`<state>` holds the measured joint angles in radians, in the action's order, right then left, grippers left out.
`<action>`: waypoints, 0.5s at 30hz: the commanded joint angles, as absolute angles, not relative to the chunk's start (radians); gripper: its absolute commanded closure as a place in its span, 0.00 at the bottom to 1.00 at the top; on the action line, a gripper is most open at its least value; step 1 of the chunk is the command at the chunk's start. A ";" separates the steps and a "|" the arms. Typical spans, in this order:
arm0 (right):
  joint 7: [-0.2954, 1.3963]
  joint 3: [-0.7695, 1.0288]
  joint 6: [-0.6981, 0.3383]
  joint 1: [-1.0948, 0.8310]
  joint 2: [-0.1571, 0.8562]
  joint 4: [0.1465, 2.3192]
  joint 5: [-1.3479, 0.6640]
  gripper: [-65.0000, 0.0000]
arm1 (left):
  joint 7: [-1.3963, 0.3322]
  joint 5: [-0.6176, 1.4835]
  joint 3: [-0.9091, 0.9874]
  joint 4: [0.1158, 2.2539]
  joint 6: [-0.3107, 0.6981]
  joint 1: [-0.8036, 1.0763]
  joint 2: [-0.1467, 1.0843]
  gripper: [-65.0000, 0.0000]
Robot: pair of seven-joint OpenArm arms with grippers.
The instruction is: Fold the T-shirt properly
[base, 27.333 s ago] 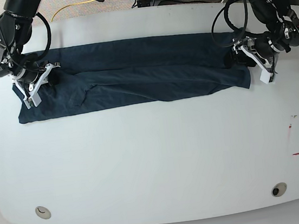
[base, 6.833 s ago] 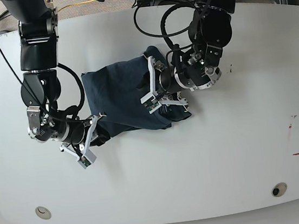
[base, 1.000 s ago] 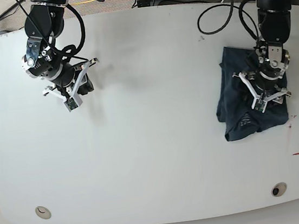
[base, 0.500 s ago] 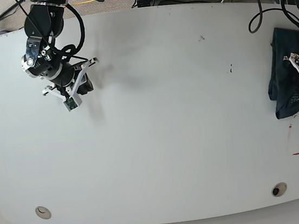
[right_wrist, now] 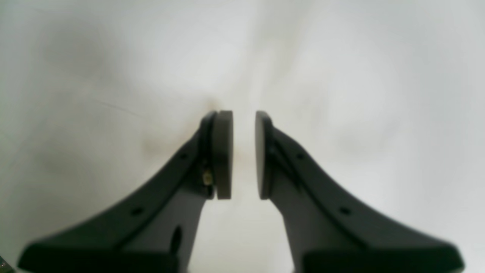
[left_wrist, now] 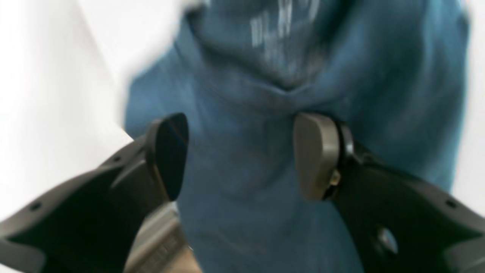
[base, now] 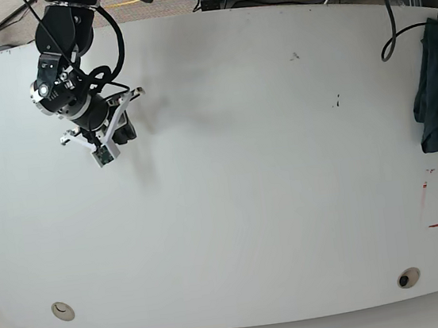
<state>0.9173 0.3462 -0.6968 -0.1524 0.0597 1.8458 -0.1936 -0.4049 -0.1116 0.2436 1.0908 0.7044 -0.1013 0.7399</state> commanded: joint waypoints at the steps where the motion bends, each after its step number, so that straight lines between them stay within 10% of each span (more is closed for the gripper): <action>1: 0.852 0.351 -0.698 -0.143 0.071 1.867 -0.202 0.85 | -0.423 -0.104 0.257 1.179 0.698 -0.119 0.771 0.38; 15: 0.271 0.366 -0.698 -0.318 0.048 1.787 0.058 0.84 | -0.216 -0.108 0.314 1.607 0.579 0.094 0.449 0.38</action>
